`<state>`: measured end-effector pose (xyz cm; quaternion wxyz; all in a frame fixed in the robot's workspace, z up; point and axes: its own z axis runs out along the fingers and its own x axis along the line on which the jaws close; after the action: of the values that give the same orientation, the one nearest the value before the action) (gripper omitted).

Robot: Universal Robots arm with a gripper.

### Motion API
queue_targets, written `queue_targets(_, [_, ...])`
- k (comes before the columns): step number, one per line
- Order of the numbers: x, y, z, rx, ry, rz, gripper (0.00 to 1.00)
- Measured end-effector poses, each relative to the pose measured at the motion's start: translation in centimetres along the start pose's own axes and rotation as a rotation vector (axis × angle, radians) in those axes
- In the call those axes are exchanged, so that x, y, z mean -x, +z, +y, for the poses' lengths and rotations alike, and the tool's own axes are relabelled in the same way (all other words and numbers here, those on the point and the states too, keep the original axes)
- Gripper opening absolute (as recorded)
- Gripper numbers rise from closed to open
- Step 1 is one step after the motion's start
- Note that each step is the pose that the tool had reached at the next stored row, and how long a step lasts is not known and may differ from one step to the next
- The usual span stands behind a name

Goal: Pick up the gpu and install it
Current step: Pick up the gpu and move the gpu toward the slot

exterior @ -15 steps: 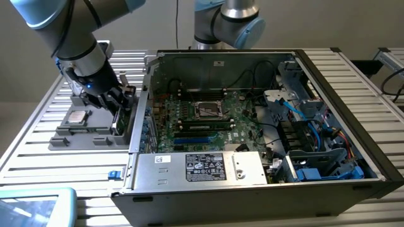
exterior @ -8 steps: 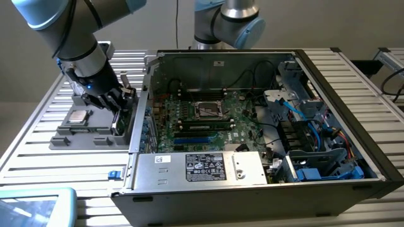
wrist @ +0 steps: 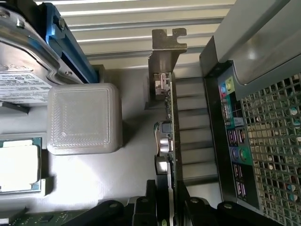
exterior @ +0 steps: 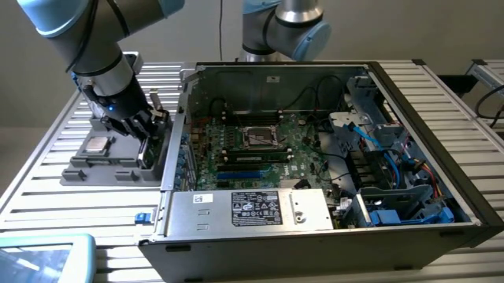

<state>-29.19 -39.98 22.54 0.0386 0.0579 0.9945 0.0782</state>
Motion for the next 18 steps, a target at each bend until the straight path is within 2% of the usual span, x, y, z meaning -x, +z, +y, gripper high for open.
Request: queue_targets(18, [0.6,-8.10,1.30,-0.0010,0.000,0.0009,0.28])
